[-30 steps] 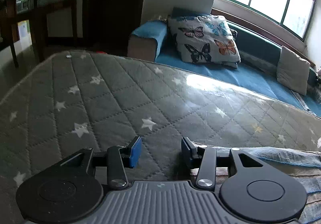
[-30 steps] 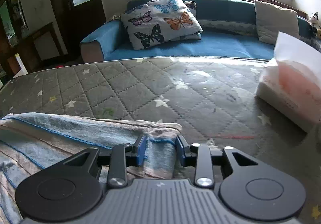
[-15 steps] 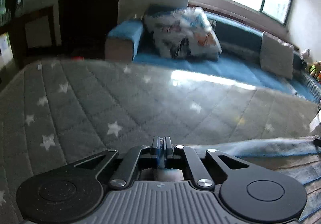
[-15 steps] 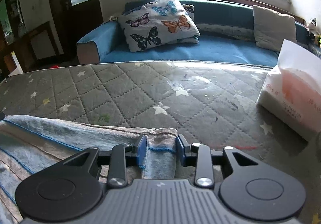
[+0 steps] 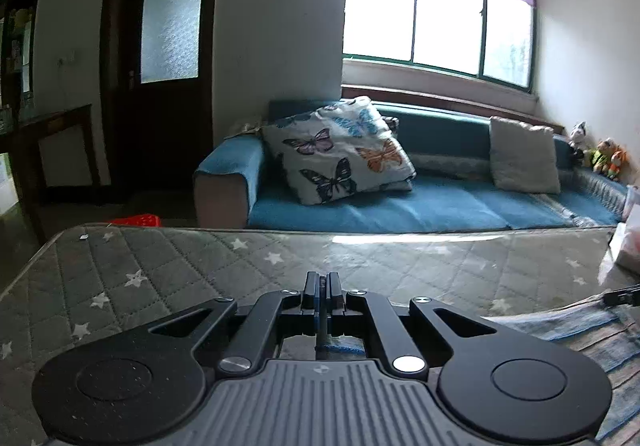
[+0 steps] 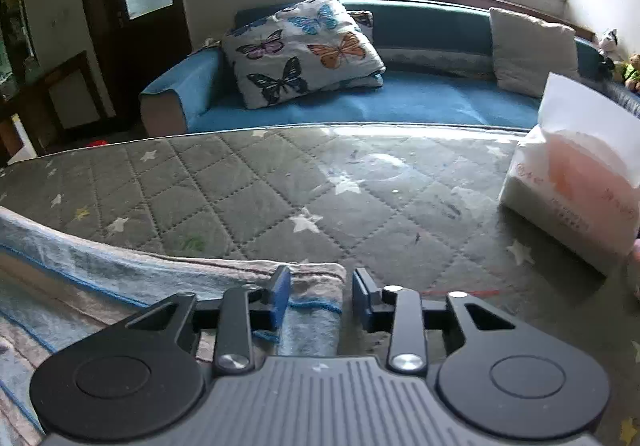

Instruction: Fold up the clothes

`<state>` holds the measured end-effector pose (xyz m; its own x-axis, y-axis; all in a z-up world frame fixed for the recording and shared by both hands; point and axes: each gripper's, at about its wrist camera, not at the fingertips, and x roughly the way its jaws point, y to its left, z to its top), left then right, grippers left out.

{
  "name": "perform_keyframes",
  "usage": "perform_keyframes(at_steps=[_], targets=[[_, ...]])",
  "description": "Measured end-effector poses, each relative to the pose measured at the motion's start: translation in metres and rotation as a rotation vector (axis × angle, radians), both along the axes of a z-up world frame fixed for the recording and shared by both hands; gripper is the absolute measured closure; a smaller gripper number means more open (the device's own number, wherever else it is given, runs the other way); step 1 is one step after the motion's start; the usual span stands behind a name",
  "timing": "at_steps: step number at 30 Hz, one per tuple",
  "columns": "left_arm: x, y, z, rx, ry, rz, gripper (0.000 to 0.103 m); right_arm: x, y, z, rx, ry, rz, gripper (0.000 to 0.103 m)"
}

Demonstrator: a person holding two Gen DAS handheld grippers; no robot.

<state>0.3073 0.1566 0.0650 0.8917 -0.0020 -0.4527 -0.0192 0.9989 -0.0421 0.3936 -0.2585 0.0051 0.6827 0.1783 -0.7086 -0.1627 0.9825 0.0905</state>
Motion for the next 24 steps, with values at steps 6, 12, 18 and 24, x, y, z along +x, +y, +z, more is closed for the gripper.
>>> perform_keyframes(at_steps=[6,12,18,24], targets=[[0.004,-0.001,-0.002,0.035,-0.003,0.034,0.100,-0.008,0.007,0.011,-0.028,-0.083,0.015,0.098],[0.020,-0.001,-0.024,0.082,0.134,0.083,0.095,-0.005,0.008,0.010,-0.050,-0.041,0.013,0.091],[-0.012,-0.005,-0.016,0.119,0.165,0.068,0.078,-0.025,0.008,0.025,-0.058,-0.016,0.050,0.079],[-0.061,-0.027,-0.016,0.166,0.191,-0.013,0.072,-0.068,0.025,0.045,-0.064,0.008,0.166,0.067]])
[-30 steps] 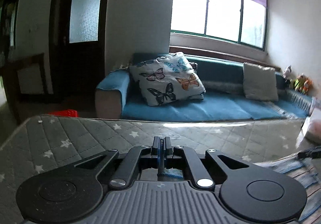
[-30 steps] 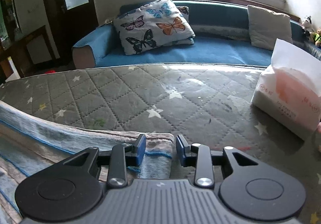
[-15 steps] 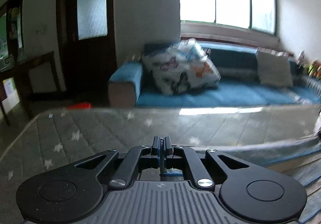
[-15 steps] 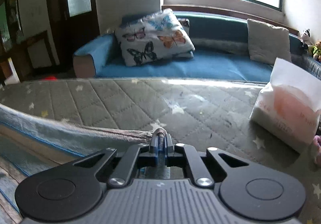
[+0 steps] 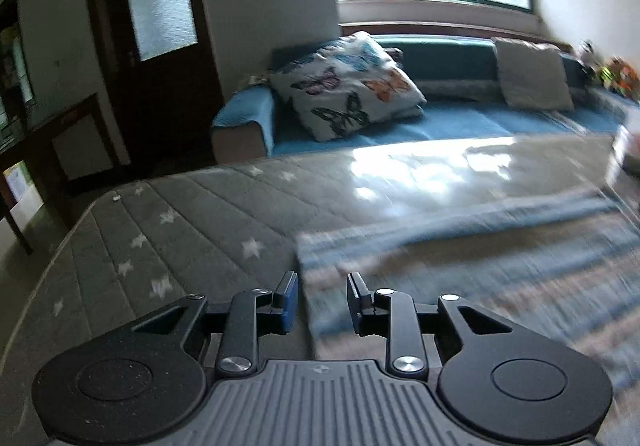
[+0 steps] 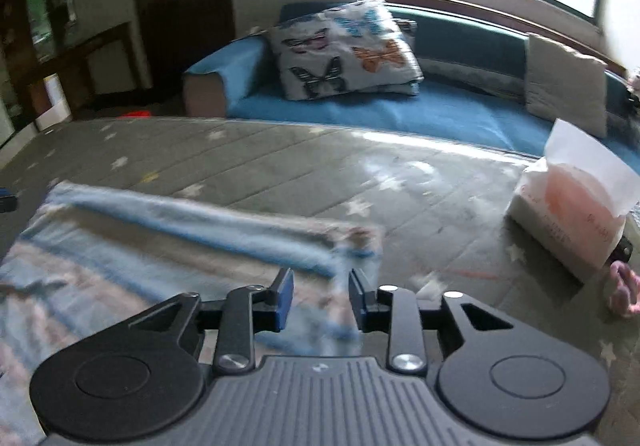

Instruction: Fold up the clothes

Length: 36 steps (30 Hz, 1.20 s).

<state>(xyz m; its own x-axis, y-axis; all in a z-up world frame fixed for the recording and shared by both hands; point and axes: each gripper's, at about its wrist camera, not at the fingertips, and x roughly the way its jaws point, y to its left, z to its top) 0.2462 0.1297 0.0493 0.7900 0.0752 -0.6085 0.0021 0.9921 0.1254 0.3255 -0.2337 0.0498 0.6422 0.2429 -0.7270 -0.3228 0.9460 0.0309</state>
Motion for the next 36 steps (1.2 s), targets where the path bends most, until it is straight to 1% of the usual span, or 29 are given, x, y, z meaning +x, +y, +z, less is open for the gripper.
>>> perform_keyframes(at_steps=[1,2,3,6,8,10,12,14,17,20,23,24,27,31,33,36], targets=[[-0.008,-0.004,-0.001,0.003,0.007,-0.012,0.069,-0.009,0.004,0.001,0.000,0.007,0.023,0.065],[-0.016,-0.007,-0.002,0.006,0.015,-0.024,0.067,-0.020,0.009,0.000,-0.004,0.015,0.048,0.061],[-0.025,-0.010,-0.005,0.019,0.021,-0.035,0.067,-0.031,0.014,-0.002,-0.011,0.026,0.072,0.059],[-0.048,-0.018,-0.014,0.064,0.045,-0.060,0.066,-0.065,0.030,-0.012,-0.028,0.059,0.140,0.058],[-0.063,-0.020,-0.018,0.083,0.044,-0.060,0.064,-0.088,0.040,-0.019,-0.038,0.079,0.182,0.056],[-0.079,-0.020,-0.020,0.091,0.040,-0.061,0.060,-0.111,0.047,-0.021,-0.049,0.075,0.212,0.055],[-0.095,-0.020,-0.022,0.098,0.029,-0.056,0.059,-0.132,0.053,-0.022,-0.061,0.066,0.239,0.050],[-0.110,-0.020,-0.024,0.108,0.015,-0.056,0.056,-0.152,0.057,-0.023,-0.074,0.055,0.266,0.049],[-0.132,-0.023,-0.031,0.136,0.009,-0.054,0.053,-0.177,0.062,-0.025,-0.089,0.041,0.302,0.044],[-0.152,-0.023,-0.037,0.158,0.007,-0.059,0.051,-0.196,0.065,-0.027,-0.095,0.033,0.323,0.044],[-0.172,-0.020,-0.043,0.149,0.019,-0.053,0.050,-0.214,0.065,-0.027,-0.102,0.023,0.345,0.044],[-0.180,-0.018,-0.044,0.143,0.012,-0.046,0.050,-0.219,0.065,-0.027,-0.105,0.024,0.353,0.044],[-0.199,-0.011,-0.043,0.132,0.010,-0.025,0.048,-0.234,0.065,-0.026,-0.119,0.023,0.374,0.044],[-0.219,0.002,-0.041,0.102,0.025,0.013,0.047,-0.248,0.069,-0.020,-0.138,0.000,0.409,0.044],[-0.224,0.009,-0.038,0.089,0.028,0.042,0.047,-0.254,0.071,-0.017,-0.140,-0.010,0.430,0.044],[-0.227,0.023,-0.033,0.035,0.025,0.103,0.047,-0.258,0.077,-0.013,-0.125,-0.028,0.450,0.044]])
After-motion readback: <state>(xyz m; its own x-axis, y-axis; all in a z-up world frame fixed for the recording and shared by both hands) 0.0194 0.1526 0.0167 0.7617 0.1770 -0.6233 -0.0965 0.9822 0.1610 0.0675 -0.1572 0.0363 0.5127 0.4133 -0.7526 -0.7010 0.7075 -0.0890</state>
